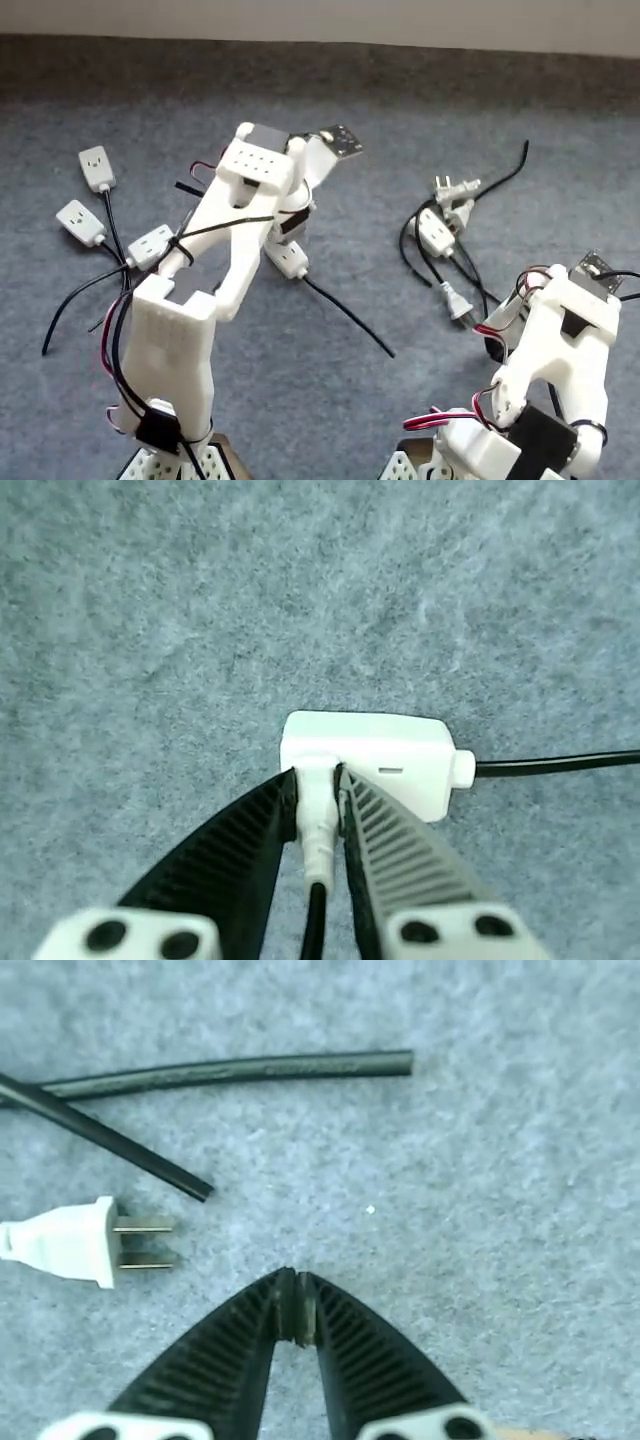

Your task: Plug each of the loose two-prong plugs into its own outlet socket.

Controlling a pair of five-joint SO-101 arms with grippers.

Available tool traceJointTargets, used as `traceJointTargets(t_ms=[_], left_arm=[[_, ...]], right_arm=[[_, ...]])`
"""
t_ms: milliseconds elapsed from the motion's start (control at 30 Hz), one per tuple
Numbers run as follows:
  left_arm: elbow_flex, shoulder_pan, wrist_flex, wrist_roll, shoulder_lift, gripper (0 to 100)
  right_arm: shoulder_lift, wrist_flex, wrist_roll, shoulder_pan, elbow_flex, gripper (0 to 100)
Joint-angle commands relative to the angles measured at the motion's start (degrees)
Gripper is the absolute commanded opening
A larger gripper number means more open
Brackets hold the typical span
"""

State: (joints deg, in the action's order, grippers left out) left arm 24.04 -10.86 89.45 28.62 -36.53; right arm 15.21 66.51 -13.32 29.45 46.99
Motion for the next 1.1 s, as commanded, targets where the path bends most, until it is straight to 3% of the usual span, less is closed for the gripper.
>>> traceJointTargets(t_ms=[0,333,467,733,967,1067], left_arm=[[6.02,2.42,5.27,-0.53,3.82,13],[13.58,3.65,10.73,-1.05,16.4,23],[13.58,4.44,10.9,-6.86,18.51,25],[13.41,4.62,11.43,-29.19,19.03,28],[6.46,4.0,11.43,-54.15,19.03,28],[2.24,3.91,11.43,-61.71,19.03,28]], right_arm=[[1.8,-0.66,0.7,0.57,0.13,0.5],[1.8,-0.66,0.88,0.57,0.13,0.5],[1.8,-0.66,0.88,0.57,0.13,0.5],[1.8,-0.66,0.88,0.57,0.13,0.5],[1.8,-0.66,0.88,0.22,0.13,0.5],[1.8,-0.66,0.88,0.22,0.13,0.5]])
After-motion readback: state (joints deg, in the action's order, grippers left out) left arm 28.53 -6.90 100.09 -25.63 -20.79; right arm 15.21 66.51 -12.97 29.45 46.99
